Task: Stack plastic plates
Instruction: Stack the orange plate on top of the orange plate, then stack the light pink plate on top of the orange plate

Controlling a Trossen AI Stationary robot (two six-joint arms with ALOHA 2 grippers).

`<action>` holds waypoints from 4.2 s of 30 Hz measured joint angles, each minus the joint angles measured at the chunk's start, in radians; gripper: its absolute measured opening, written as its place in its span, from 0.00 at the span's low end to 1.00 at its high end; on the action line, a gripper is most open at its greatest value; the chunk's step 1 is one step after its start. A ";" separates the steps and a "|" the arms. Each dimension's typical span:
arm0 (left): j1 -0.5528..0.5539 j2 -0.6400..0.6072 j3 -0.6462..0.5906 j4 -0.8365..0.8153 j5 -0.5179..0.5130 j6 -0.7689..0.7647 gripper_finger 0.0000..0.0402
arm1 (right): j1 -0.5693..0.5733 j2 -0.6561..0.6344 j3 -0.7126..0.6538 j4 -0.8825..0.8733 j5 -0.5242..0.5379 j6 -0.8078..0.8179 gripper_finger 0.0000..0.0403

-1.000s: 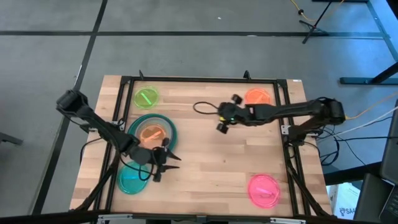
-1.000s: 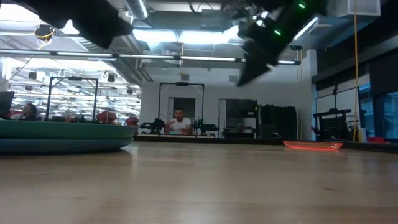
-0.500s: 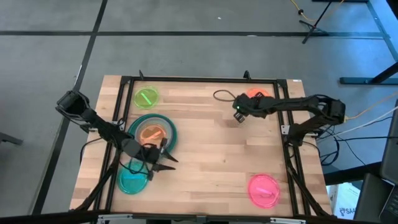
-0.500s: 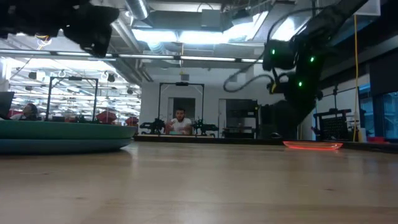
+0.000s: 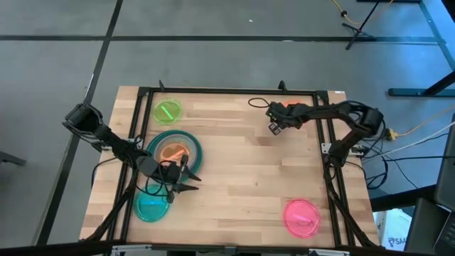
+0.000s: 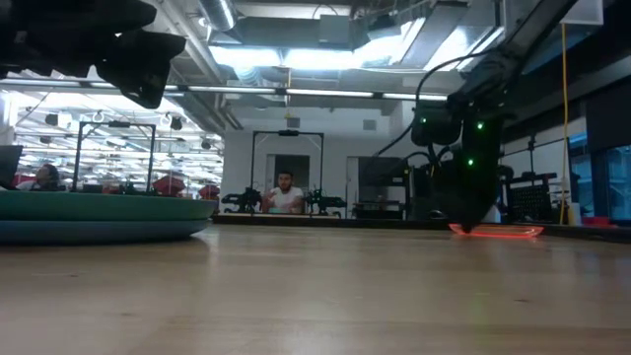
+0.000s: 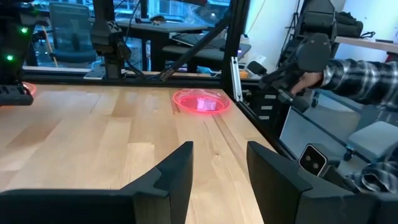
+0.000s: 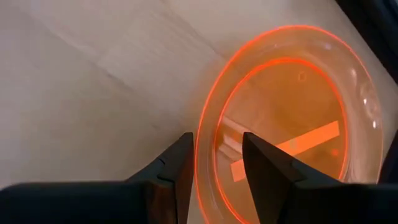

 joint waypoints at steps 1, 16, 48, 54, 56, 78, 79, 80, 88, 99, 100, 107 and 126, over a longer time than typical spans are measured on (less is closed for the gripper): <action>-0.002 0.000 0.000 0.000 0.000 0.000 0.36 | -0.005 0.009 0.000 0.003 0.001 0.000 0.32; -0.019 0.000 0.000 -0.004 0.001 0.005 0.36 | -0.002 0.036 0.002 0.028 -0.024 -0.077 0.02; -0.024 -0.022 0.011 -0.054 0.030 -0.063 0.36 | 0.559 0.038 0.237 0.288 -0.052 -0.738 0.00; -0.023 -0.022 0.099 -0.220 0.056 -0.068 0.36 | 0.610 0.053 0.237 0.483 -0.188 -0.887 0.00; -0.023 -0.022 0.142 -0.290 0.054 -0.059 0.36 | 0.627 0.068 0.239 0.564 -0.212 -0.912 0.00; -0.123 -0.400 0.337 -0.673 -0.132 0.221 0.35 | 0.662 0.441 0.622 0.716 -0.366 -0.966 0.00; -0.127 -0.404 0.334 -0.672 -0.135 0.221 0.35 | 0.661 0.461 0.646 0.715 -0.385 -0.966 0.00; -0.130 -0.405 0.334 -0.670 -0.136 0.221 0.35 | 0.661 0.483 0.672 0.708 -0.401 -0.966 0.00; -0.139 -0.397 0.332 -0.685 -0.137 0.220 0.35 | 0.655 0.648 0.855 0.716 -0.450 -0.964 0.00; -0.140 -0.397 0.332 -0.686 -0.138 0.219 0.35 | 0.634 0.732 0.902 0.739 -0.442 -0.909 0.00; -0.140 -0.397 0.332 -0.686 -0.138 0.219 0.35 | 0.634 0.732 0.902 0.741 -0.443 -0.888 0.01; -0.140 -0.397 0.332 -0.686 -0.138 0.216 0.35 | 0.621 0.734 0.902 0.777 -0.454 -0.772 0.16; -0.162 -0.397 0.333 -0.726 -0.109 0.175 0.35 | 0.762 0.444 0.903 0.074 -0.347 -0.521 0.35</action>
